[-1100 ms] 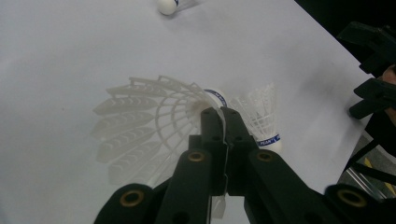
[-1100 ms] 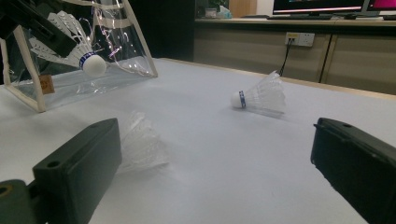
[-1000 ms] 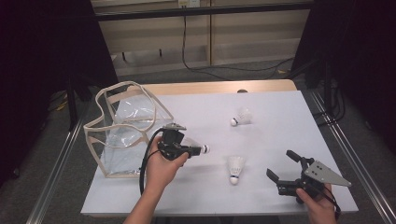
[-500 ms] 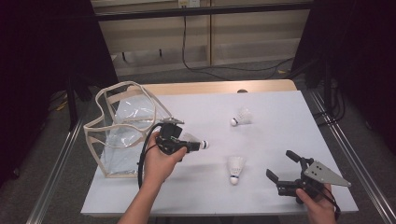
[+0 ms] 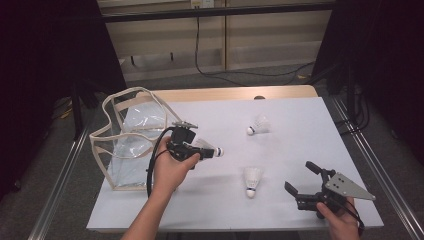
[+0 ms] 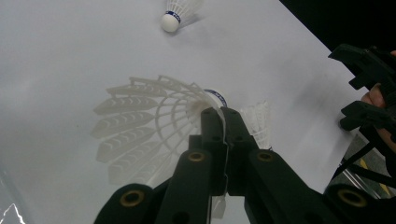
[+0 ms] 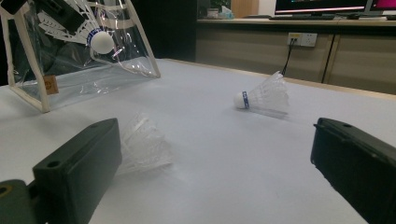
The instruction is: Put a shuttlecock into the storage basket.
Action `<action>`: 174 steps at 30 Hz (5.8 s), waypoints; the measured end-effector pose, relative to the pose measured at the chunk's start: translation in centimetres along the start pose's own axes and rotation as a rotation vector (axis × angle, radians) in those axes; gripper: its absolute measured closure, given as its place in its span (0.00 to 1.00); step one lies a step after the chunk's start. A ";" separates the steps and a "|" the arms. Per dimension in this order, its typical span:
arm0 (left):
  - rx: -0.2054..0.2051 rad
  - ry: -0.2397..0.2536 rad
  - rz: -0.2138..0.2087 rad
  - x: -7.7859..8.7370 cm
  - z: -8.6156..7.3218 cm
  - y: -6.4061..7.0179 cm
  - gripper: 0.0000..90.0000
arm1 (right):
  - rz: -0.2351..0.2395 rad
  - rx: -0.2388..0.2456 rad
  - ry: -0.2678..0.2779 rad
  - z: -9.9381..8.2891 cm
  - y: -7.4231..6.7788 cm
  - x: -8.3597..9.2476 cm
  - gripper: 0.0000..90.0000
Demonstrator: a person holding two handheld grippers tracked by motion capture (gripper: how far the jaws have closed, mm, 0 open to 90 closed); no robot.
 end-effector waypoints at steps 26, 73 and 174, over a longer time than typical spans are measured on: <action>0.000 -0.010 0.006 1.3 1.6 0.0 1.00 | 0.001 0.001 0.003 0.0 0.0 0.1 0.02; 0.004 -0.041 0.003 4.8 4.9 0.2 1.00 | 0.004 -0.001 0.003 0.0 0.0 0.1 0.02; 0.068 -0.056 0.061 10.7 8.3 -1.9 1.00 | 0.006 -0.001 0.008 0.1 0.0 0.1 0.02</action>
Point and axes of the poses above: each handheld gripper's, and its own axes: x roughly backward along the jaws, z roughly out of its top, y roughly to its right, the point moved 4 cm from there along -x, roughly forward along the jaws, and after that the axes turned 8 degrees about -y, right-handed, at the moved point
